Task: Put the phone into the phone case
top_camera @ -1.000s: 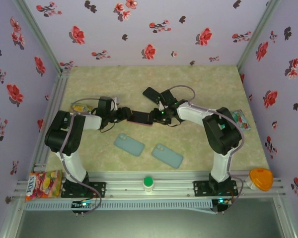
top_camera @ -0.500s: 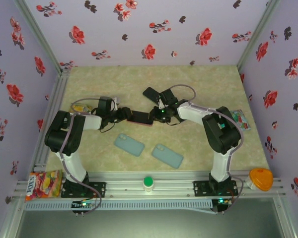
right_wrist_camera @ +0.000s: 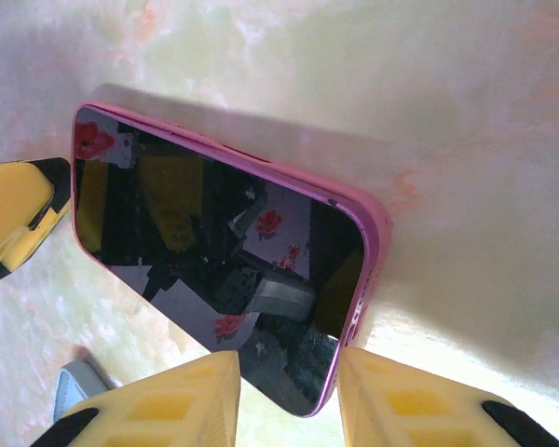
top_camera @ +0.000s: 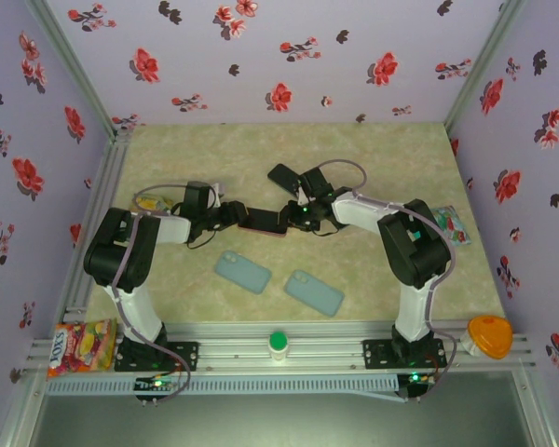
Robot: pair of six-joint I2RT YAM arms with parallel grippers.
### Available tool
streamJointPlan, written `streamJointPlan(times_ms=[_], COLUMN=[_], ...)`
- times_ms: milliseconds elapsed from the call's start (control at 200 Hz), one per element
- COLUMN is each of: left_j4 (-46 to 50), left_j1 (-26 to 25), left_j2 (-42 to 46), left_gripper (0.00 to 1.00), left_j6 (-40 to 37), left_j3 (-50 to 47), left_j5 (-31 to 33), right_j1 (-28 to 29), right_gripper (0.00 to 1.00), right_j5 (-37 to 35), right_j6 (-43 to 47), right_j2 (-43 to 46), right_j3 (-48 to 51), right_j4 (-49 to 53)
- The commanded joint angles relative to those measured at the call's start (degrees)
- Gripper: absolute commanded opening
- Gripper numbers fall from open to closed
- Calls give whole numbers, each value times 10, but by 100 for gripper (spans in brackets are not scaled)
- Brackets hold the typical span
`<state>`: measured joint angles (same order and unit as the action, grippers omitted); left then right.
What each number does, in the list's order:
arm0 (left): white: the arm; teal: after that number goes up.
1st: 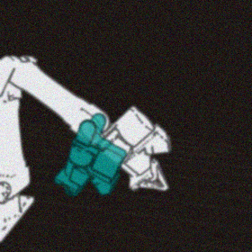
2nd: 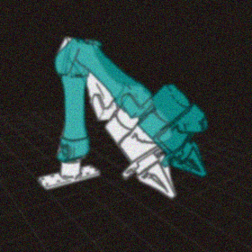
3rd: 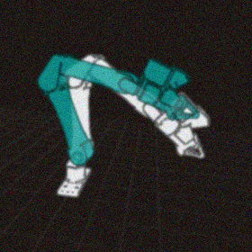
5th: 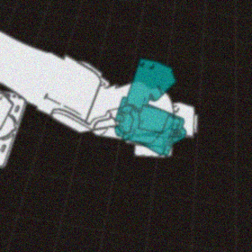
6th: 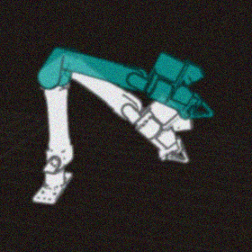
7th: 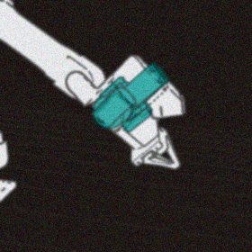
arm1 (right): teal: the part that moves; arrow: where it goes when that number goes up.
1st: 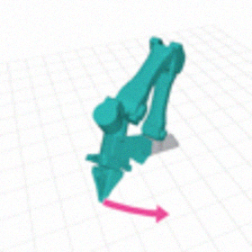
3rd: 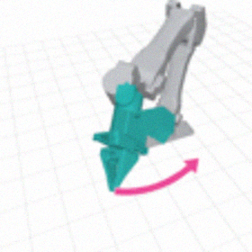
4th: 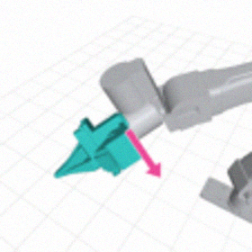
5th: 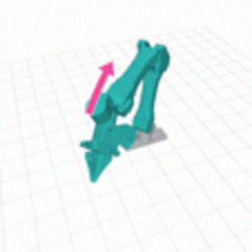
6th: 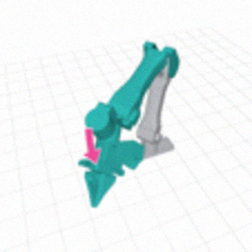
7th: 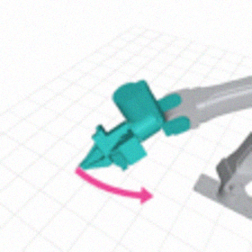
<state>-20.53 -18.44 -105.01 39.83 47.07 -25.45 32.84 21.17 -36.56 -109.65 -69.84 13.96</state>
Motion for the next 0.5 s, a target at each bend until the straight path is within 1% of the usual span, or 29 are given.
streamJointPlan(times_ms=[0,495], left_j4=[24,25], left_j1=[-4,-4], left_j2=[12,12], left_gripper=[46,46], left_j6=[-17,-18], left_j3=[-12,-12], left_j5=[9,9], right_j1=[-1,-1], right_gripper=[34,34], right_j5=[-10,-4], right_j6=[-5,-5], right_j2=[-14,-29], right_j3=[-17,-26], right_j4=[4,5])
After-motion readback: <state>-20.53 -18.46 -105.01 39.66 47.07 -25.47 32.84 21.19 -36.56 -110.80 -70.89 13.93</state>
